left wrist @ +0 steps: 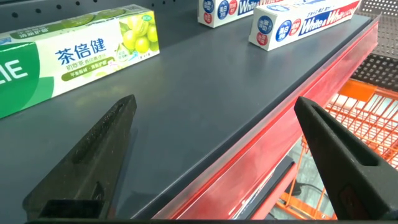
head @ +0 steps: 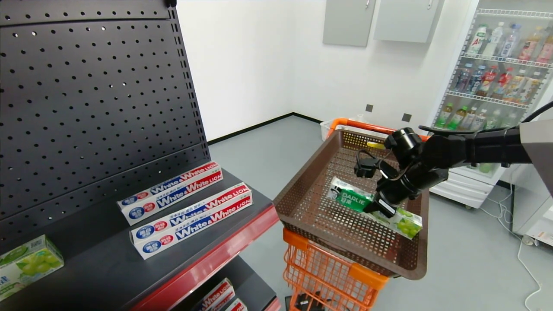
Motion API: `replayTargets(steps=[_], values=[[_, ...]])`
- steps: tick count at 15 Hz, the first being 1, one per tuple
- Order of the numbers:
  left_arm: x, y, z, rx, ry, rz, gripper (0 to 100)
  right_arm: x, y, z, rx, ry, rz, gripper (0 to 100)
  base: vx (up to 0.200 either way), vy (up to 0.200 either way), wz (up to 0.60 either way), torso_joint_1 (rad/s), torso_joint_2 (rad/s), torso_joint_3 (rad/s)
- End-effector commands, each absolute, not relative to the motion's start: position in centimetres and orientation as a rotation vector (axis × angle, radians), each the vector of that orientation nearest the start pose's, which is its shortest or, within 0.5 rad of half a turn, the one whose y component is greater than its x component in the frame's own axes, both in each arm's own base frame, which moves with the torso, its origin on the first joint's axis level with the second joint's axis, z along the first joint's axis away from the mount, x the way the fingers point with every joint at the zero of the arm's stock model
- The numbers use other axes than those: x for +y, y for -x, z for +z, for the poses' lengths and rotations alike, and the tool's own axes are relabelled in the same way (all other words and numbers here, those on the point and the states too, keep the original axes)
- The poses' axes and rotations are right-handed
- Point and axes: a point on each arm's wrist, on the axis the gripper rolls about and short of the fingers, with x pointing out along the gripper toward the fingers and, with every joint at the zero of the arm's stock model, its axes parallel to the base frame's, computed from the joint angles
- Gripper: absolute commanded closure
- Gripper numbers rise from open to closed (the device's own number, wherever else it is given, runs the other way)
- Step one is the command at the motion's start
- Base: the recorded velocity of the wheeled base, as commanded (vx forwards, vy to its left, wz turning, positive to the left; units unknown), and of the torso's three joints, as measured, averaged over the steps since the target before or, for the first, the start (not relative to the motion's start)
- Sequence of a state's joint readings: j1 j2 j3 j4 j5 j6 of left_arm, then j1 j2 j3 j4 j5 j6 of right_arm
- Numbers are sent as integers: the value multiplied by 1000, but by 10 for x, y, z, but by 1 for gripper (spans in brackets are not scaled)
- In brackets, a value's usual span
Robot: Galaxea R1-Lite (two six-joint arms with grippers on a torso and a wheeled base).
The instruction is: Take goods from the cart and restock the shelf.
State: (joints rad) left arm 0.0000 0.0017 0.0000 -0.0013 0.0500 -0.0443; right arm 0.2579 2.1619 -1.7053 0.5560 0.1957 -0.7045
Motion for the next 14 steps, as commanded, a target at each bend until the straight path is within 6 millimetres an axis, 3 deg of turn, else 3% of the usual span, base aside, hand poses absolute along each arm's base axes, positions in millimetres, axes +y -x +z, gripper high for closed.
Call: replayTargets(steps=[1, 6, 14], values=[[1, 23, 76, 0, 44, 51, 0, 101, -382, 178, 792, 664, 734, 100, 0, 0, 0, 0, 0, 0], [1, 23, 76, -1, 44, 51, 0, 100, -381, 193, 753, 668, 718, 100, 0, 0, 0, 0, 0, 0], [1, 23, 76, -1, 44, 51, 0, 121, -401, 174, 764, 700, 730, 100, 0, 0, 0, 0, 0, 0]])
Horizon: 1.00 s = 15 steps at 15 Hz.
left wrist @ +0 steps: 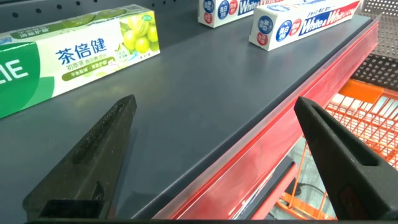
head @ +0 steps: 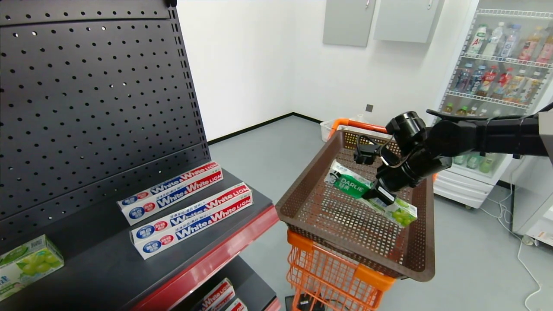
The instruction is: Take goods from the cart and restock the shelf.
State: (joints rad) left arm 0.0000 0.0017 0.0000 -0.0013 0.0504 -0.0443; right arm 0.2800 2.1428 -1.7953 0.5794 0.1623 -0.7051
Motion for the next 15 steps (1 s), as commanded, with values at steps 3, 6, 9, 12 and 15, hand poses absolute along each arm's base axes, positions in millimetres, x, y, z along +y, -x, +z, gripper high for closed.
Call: replayTargets(steps=[3, 6, 9, 12, 15], values=[[1, 23, 76, 0, 44, 51, 0, 126, -395, 174, 791, 727, 754, 100, 0, 0, 0, 0, 0, 0], [1, 23, 76, -1, 44, 51, 0, 124, -390, 184, 780, 801, 720, 100, 0, 0, 0, 0, 0, 0], [1, 23, 76, -1, 44, 51, 0, 117, -383, 197, 768, 844, 700, 100, 0, 0, 0, 0, 0, 0], [1, 23, 76, -1, 44, 51, 0, 110, -368, 214, 777, 844, 695, 100, 0, 0, 0, 0, 0, 0], [1, 23, 76, 0, 44, 51, 0, 102, -344, 237, 766, 843, 688, 100, 0, 0, 0, 0, 0, 0]])
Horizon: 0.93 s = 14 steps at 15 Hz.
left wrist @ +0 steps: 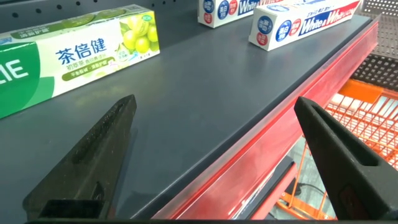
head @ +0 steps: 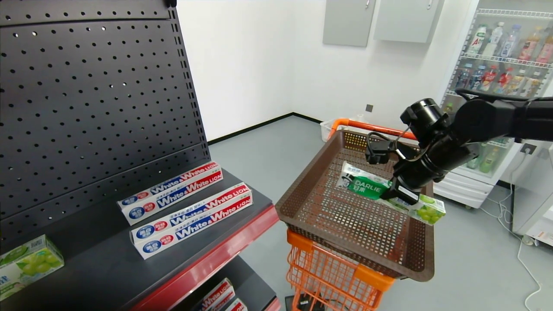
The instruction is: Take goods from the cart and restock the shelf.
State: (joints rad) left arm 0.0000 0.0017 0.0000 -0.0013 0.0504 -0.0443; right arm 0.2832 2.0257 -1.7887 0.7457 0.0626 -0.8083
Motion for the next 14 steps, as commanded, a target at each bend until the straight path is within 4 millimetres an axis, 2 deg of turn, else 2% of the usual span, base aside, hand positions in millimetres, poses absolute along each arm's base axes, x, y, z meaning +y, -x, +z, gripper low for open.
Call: replayTargets(steps=[1, 8, 9, 14], values=[[1, 23, 76, 0, 44, 51, 0, 100, -336, 241, 761, 844, 688, 100, 0, 0, 0, 0, 0, 0], [1, 23, 76, 0, 44, 51, 0, 85, -278, 248, 779, 841, 705, 100, 0, 0, 0, 0, 0, 0], [1, 23, 76, 0, 44, 51, 0, 85, -277, 248, 782, 841, 706, 100, 0, 0, 0, 0, 0, 0], [1, 23, 76, 0, 44, 51, 0, 69, -230, 231, 738, 814, 678, 100, 0, 0, 0, 0, 0, 0]])
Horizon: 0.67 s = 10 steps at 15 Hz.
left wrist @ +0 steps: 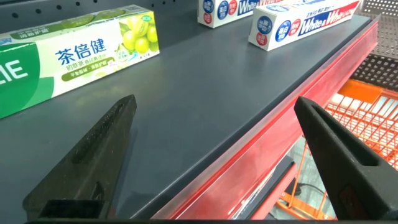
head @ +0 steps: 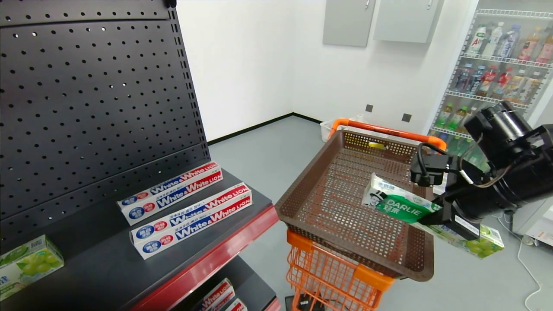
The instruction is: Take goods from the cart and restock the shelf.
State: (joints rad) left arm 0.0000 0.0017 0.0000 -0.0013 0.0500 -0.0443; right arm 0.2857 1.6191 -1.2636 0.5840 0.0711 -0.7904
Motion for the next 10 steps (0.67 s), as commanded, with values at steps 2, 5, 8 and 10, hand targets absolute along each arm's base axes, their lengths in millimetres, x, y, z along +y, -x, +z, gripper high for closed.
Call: replayTargets(steps=[2, 5, 8, 10], values=[[1, 23, 76, 0, 44, 51, 0, 66, -217, 231, 735, 810, 678, 100, 0, 0, 0, 0, 0, 0], [1, 23, 76, -1, 44, 51, 0, 62, -195, 232, 714, 802, 703, 100, 0, 0, 0, 0, 0, 0], [1, 23, 76, 0, 44, 51, 0, 63, -184, 226, 719, 809, 746, 100, 0, 0, 0, 0, 0, 0], [1, 23, 76, 0, 44, 51, 0, 68, -182, 224, 720, 820, 773, 100, 0, 0, 0, 0, 0, 0]])
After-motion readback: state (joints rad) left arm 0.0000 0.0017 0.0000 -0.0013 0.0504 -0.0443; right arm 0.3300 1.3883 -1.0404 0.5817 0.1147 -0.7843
